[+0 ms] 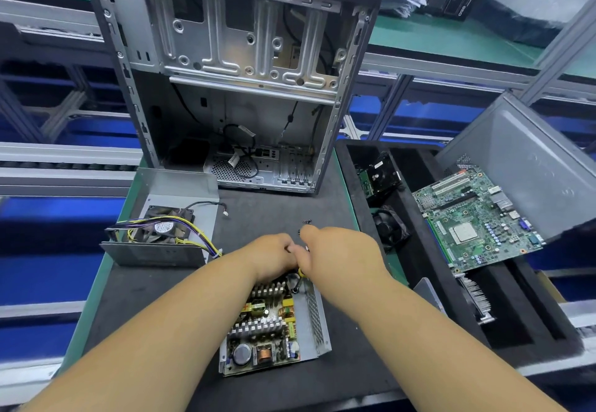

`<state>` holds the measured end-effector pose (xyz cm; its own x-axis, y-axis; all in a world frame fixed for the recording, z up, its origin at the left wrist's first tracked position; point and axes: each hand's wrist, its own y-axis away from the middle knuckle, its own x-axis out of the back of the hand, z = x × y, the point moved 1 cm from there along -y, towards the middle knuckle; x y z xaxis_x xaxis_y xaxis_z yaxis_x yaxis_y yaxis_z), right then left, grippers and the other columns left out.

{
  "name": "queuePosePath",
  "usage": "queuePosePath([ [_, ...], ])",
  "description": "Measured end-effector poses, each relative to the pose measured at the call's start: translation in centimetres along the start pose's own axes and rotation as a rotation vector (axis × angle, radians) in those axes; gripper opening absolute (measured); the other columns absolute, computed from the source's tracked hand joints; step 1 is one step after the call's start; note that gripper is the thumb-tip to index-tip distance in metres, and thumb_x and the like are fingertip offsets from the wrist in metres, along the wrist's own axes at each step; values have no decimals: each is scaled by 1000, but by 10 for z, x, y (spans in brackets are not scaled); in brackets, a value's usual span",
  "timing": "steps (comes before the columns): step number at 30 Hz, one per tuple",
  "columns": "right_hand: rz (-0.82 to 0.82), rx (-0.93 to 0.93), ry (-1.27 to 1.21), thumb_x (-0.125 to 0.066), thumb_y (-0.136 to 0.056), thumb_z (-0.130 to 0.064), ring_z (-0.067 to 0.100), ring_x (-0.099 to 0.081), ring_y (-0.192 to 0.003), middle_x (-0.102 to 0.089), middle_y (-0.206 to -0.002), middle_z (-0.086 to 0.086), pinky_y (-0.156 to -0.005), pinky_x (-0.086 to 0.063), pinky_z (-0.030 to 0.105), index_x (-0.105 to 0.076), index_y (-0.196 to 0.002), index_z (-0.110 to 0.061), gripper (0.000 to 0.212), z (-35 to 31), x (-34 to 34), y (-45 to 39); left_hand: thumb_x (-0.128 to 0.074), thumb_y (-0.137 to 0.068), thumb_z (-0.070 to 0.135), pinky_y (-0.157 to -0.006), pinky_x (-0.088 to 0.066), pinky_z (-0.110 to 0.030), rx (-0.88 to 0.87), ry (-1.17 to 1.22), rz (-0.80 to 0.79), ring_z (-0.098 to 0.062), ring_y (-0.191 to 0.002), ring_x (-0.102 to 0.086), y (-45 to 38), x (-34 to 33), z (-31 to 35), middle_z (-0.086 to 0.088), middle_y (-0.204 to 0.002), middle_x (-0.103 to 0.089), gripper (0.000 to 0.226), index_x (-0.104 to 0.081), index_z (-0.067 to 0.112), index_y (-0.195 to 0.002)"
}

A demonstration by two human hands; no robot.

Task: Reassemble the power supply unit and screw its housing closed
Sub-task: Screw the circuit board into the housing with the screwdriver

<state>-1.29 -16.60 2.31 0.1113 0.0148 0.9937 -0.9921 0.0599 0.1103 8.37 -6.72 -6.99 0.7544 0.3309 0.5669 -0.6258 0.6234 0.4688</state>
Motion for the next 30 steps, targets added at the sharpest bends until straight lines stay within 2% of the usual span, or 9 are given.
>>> queuePosePath([
  [3,-30,7,-149,-42,-97,-43,20,-42,-61,-41,-73,-7,-47,-20,30,-34,-91,-23,22,2,4,2,-53,-88,23,-82,-46,-33,1,24,8,-20,-93,-57,-3,-1,-1,-1,-99,-63,5,-58,22,-89],
  [6,-68,65,-156,-49,-89,-29,26,-48,-73,-48,-87,-3,-57,-26,34,-38,-97,-22,15,3,16,5,-58,-83,18,-68,-41,-29,2,34,38,-15,-82,-54,-4,-1,-1,3,-87,-61,7,-56,25,-81],
  [9,-101,97,-97,-49,-94,-23,27,-53,-83,-53,-98,0,-63,-30,33,-47,-103,-21,10,2,20,5,-60,-83,20,-87,-49,-36,-16,7,30,-23,-97,-60,-5,-2,0,-3,-101,-67,16,-64,17,-99],
  [11,-129,77,-83,-51,-96,-23,25,-51,-82,-52,-94,-1,-62,-32,32,-46,-99,-20,7,2,19,2,-62,-84,22,-88,-48,-35,-14,2,32,-22,-98,-60,-7,-2,-2,-3,-102,-67,15,-64,19,-98],
  [13,-156,48,-60,-53,-97,-26,24,-48,-78,-46,-82,-3,-56,-30,32,-41,-94,-20,14,4,18,-2,-65,-85,25,-77,-45,-31,-8,9,39,-18,-87,-56,-9,-3,-4,2,-94,-63,6,-59,25,-86],
  [15,-162,23,-47,-54,-97,-29,24,-47,-76,-38,-72,-6,-51,-26,32,-40,-92,-21,17,7,16,-6,-65,-87,29,-65,-39,-27,-8,15,49,-11,-76,-50,-10,-4,-6,6,-86,-58,16,-52,29,-77],
  [18,-153,0,-23,-55,-96,-33,25,-47,-75,-35,-69,-6,-48,-23,29,-41,-89,-21,20,7,14,-10,-65,-88,36,-61,-36,-27,-11,11,51,-8,-70,-46,-10,-3,-7,8,-82,-55,21,-49,30,-75],
  [24,-155,-26,-13,-48,-98,-45,25,-43,-72,-35,-68,-5,-47,-18,27,-37,-88,-23,27,1,13,-9,-60,-86,34,-75,-43,-31,-28,4,29,-14,-85,-55,-6,-5,-9,4,-93,-62,9,-56,26,-86],
  [30,-120,48,-91,-40,-101,-36,27,-42,-71,-57,-95,8,-59,-30,34,-45,-103,-14,23,1,16,0,-53,-89,19,-88,-45,-32,-19,28,39,-24,-106,-58,-4,-4,-4,-3,-107,-65,15,-63,16,-100],
])
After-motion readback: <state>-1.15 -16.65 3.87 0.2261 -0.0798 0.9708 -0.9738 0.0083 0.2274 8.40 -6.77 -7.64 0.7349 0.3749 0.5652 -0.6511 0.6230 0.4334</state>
